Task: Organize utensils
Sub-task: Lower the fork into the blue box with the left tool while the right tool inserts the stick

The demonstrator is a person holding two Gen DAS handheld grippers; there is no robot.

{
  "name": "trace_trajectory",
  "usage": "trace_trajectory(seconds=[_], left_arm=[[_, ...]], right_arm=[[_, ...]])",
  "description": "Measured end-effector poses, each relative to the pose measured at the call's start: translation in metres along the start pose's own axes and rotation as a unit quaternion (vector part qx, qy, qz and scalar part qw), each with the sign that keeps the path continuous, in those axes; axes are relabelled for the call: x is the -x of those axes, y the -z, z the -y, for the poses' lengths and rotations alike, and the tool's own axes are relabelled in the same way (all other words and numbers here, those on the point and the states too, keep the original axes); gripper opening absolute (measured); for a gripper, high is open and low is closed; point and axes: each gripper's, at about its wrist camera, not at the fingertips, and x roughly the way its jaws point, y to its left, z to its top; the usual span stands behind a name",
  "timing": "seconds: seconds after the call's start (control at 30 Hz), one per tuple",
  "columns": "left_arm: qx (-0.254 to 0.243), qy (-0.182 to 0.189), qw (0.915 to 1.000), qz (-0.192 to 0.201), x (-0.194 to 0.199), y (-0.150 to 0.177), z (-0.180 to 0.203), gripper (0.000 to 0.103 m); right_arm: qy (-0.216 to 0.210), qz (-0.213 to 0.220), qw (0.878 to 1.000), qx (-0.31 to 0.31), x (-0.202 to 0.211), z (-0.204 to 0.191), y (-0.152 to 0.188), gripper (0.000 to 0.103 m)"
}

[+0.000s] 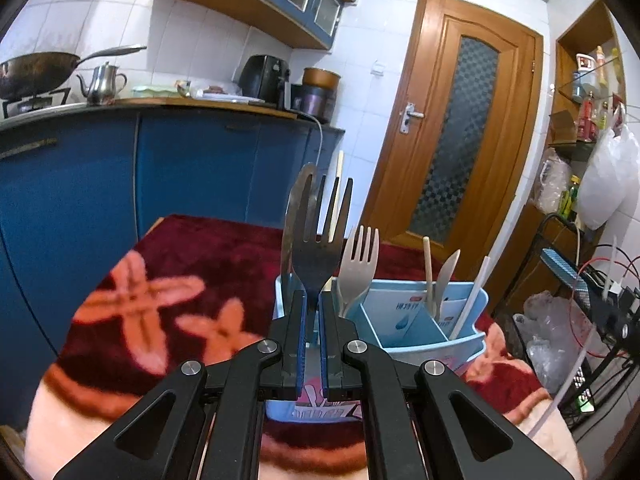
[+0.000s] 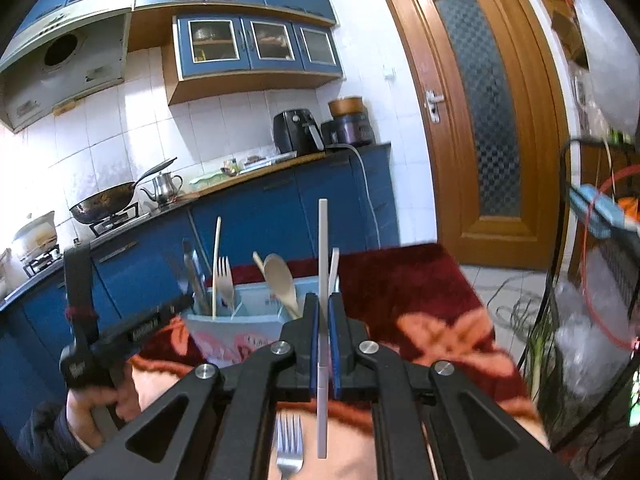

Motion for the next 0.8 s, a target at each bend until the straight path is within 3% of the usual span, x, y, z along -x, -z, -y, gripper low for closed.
trace_trajectory(seconds=[0.23,0.57,0.8], left_arm=[[-0.01,0.006,0.9999,0.006,0.001,0.003,0.002,0.005],[-0.021,0.008,0.9997,0.01,0.002,0.006,0.007,0.005],[-0.019,0.009,0.9997,0.011,0.003,0.006,0.007,0.005]], right_arm=[[0.014,0.032,0.999,0.021,-0.033,-0.012,-0.026,0.007],[0.034,0.05,0.997,0.049,-0.071,-0.022,-0.036,0.007],[0.037,0.032,0.997,0.057,-0.088,-0.022,-0.032,0.007]])
